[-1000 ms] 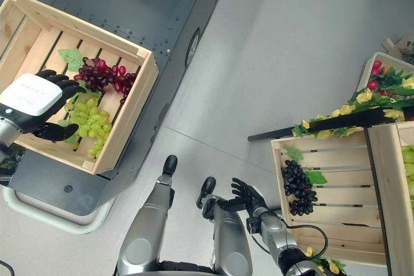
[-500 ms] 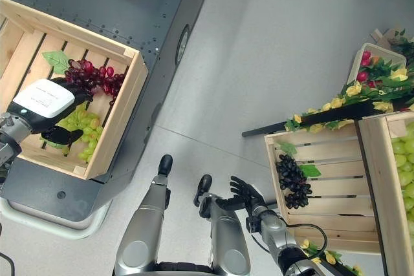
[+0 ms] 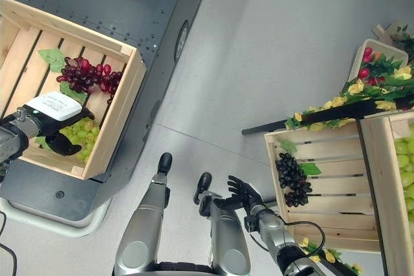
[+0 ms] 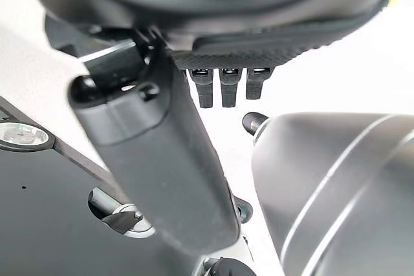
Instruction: Pick up the fruits from the basket on one side to the basket on the other side
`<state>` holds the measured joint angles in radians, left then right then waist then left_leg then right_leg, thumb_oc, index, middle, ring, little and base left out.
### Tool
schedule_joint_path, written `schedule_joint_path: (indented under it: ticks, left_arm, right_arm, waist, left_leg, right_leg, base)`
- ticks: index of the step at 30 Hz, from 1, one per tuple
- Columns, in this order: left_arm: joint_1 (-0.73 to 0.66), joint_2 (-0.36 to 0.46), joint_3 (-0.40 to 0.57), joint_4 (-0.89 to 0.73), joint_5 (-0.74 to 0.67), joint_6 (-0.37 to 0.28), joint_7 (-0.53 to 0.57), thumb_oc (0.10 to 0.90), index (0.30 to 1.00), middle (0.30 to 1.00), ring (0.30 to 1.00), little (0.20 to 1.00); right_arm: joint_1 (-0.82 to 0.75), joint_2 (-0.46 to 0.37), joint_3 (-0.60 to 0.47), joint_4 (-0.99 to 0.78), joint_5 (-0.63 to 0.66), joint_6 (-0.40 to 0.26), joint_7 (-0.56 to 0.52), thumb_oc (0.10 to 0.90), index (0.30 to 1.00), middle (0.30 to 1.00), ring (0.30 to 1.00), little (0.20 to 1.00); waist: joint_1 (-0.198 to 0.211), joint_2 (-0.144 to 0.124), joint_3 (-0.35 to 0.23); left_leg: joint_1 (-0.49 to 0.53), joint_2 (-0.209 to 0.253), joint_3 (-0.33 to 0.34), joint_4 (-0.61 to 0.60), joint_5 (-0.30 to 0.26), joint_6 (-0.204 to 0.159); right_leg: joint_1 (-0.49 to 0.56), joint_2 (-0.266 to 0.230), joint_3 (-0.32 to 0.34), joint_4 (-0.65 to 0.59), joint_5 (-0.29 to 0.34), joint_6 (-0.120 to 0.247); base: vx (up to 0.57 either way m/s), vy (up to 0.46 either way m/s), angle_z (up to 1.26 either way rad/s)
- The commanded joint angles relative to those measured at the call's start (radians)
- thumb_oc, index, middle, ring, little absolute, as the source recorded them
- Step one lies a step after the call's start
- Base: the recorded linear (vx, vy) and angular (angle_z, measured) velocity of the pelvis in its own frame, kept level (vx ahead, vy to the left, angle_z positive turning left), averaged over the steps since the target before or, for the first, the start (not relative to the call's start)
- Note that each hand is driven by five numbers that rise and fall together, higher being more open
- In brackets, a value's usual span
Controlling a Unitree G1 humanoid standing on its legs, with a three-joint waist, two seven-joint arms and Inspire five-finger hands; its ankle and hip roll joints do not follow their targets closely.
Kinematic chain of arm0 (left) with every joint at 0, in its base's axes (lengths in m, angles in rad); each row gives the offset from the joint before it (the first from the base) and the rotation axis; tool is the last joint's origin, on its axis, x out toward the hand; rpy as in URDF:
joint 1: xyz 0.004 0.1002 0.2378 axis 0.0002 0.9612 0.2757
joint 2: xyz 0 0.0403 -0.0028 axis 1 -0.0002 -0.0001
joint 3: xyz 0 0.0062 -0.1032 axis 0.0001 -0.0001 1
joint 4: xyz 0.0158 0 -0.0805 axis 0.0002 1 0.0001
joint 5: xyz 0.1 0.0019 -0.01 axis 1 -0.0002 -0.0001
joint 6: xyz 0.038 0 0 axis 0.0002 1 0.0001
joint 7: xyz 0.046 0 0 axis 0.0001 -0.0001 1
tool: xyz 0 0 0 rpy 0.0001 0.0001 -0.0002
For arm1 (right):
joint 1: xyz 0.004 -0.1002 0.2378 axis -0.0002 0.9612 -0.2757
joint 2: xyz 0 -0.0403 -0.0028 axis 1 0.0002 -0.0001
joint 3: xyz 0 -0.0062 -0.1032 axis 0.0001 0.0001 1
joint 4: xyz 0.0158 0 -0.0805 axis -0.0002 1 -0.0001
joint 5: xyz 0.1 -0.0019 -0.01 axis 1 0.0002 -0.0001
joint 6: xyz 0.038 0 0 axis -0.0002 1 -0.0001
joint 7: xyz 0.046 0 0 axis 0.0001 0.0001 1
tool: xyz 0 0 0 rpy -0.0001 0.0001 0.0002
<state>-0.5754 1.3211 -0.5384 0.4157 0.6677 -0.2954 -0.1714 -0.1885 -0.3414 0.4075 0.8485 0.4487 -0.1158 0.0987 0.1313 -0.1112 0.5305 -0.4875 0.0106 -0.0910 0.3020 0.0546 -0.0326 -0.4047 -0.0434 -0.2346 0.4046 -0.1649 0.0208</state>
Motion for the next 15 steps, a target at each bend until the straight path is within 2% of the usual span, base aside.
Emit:
schedule_joint_path:
  ticks: [1,2,3,6,11,15]
  left_arm:
    - [-0.037,0.106,0.071,-0.053,-0.07,0.043,-0.106,0.8,0.9,0.9,0.9,0.9]
    - [-0.039,0.107,0.07,-0.055,-0.07,0.044,-0.112,0.8,0.9,0.9,0.9,0.9]
    - [-0.05,0.113,0.064,-0.065,-0.059,0.066,-0.149,0.8,0.9,0.9,0.9,0.9]
    - [-0.066,0.127,0.054,-0.068,-0.017,0.113,-0.17,0.8,0.9,0.9,0.9,0.9]
    - [-0.106,0.136,0.021,-0.022,0.166,0.255,-0.148,0.8,0.9,0.9,0.9,0.9]
    - [-0.124,0.119,-0.004,0.025,0.254,0.314,-0.134,0.8,0.9,0.9,0.9,0.9]
  right_arm:
    - [0.046,-0.052,-0.02,-0.04,0.033,-0.017,0.005,0.8,0.9,0.9,0.9,0.9]
    - [0.045,-0.052,-0.02,-0.039,0.033,-0.017,0.005,0.8,0.9,0.9,0.9,0.9]
    - [0.045,-0.054,-0.021,-0.037,0.04,-0.02,0.009,0.8,0.9,0.9,0.9,0.9]
    - [0.043,-0.056,-0.021,-0.039,0.05,-0.02,0.007,0.8,0.9,0.9,0.9,0.9]
    - [0.039,-0.052,-0.016,-0.032,0.062,-0.025,0.013,0.8,0.9,0.9,0.9,0.9]
    - [0.032,-0.045,-0.01,-0.019,0.076,-0.029,0.019,0.8,0.9,0.9,0.9,0.9]
  waist:
    - [0.009,0.047,-0.01]
    - [0.01,0.048,-0.01]
    - [0.012,0.048,-0.01]
    - [0.014,0.049,-0.01]
    - [0.017,0.038,-0.01]
    - [0.021,0.026,-0.01]
  left_leg:
    - [-0.023,-0.063,0.095,0.062,-0.085,0.017]
    - [-0.022,-0.063,0.094,0.061,-0.084,0.017]
    - [-0.019,-0.064,0.093,0.058,-0.084,0.017]
    - [-0.017,-0.063,0.093,0.056,-0.085,0.017]
    - [-0.018,-0.063,0.089,0.062,-0.089,0.016]
    - [-0.019,-0.063,0.084,0.064,-0.093,0.019]
  right_leg:
    - [0.089,0.023,-0.034,-0.081,0.044,0.007]
    - [0.09,0.023,-0.035,-0.083,0.044,0.007]
    - [0.093,0.02,-0.04,-0.085,0.045,0.008]
    - [0.096,0.017,-0.047,-0.088,0.046,0.009]
    - [0.095,0.015,-0.056,-0.086,0.048,0.011]
    - [0.092,0.017,-0.057,-0.081,0.049,0.011]
  base:
    - [0.0,0.0,0.0]
    - [0.0,0.0,0.0]
    - [0.0,0.0,0.0]
    - [0.01,-0.024,0.06]
    - [0.01,-0.017,0.05]
    - [0.02,-0.034,0.02]
